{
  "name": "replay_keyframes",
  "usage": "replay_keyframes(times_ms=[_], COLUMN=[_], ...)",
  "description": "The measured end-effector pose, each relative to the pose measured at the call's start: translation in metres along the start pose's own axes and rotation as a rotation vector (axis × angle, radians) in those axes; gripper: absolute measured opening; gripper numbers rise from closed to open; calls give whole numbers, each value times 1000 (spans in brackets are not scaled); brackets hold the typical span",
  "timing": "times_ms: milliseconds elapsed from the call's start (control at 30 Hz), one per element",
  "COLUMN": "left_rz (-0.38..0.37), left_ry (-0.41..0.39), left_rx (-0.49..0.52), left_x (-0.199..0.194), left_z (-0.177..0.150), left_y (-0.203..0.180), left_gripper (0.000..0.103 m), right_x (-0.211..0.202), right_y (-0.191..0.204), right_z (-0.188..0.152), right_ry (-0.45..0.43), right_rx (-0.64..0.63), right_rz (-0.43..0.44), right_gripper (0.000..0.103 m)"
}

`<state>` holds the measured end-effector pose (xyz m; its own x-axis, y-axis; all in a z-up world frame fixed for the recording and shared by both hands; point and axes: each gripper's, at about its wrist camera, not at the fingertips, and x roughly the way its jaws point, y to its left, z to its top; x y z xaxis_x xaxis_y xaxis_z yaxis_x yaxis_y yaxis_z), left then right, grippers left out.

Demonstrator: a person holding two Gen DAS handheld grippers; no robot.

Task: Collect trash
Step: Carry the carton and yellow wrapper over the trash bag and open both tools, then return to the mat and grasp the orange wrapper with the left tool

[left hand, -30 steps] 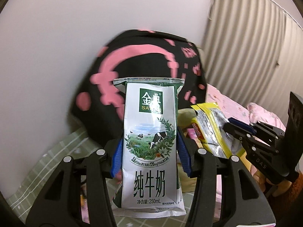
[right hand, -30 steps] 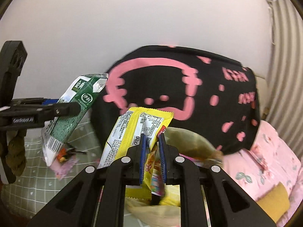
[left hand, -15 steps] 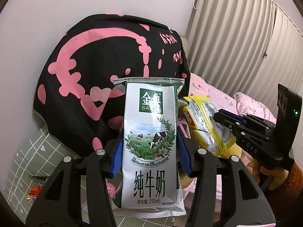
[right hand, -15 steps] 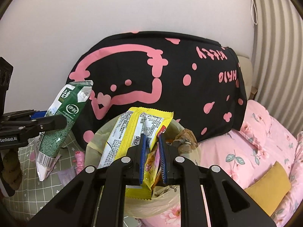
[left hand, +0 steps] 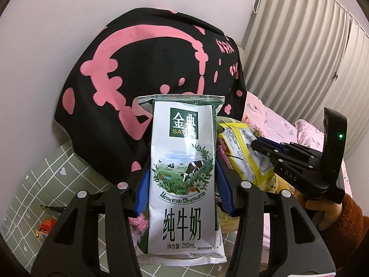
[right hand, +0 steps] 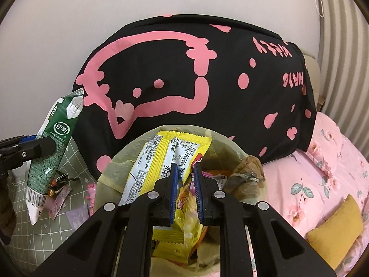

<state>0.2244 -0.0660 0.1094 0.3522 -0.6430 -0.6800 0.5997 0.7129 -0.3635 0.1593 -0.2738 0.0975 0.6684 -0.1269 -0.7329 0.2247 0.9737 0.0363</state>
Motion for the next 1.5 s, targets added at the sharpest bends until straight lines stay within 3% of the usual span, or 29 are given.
replay_keyframes(times_ms=[100, 300, 633, 700, 833, 1000, 1100, 1167, 1500], left_rz=[-3, -44, -163, -148, -78, -30, -51, -74, -41], left_ry=[1, 1, -25, -5, 121, 235, 212, 206, 108], left_rx=[-13, -24, -1, 18, 46, 18, 18, 15, 19], left_x=[1, 9, 64, 82, 131, 172, 168, 160, 92], left_z=[0, 3, 8, 6, -9, -21, -13, -11, -9], left_y=[3, -2, -56, -67, -79, -76, -79, -79, -67], left_gripper=[47, 47, 47, 47, 47, 46, 48, 59, 63], right_x=[1, -12, -53, -57, -64, -66, -65, -64, -57], right_y=[3, -3, -73, -84, -105, -116, -118, -115, -75], right_z=[-1, -3, -33, -41, -57, -66, -70, -70, -51], right_ry=[-10, -46, -74, -64, -43, -28, -18, -18, -60], right_rx=[-16, -16, 133, 159, 203, 221, 220, 214, 136], right_rz=[9, -38, -180, -200, -229, -246, -243, -234, -147], right_gripper=[37, 38, 38, 38, 38, 38, 38, 38, 38])
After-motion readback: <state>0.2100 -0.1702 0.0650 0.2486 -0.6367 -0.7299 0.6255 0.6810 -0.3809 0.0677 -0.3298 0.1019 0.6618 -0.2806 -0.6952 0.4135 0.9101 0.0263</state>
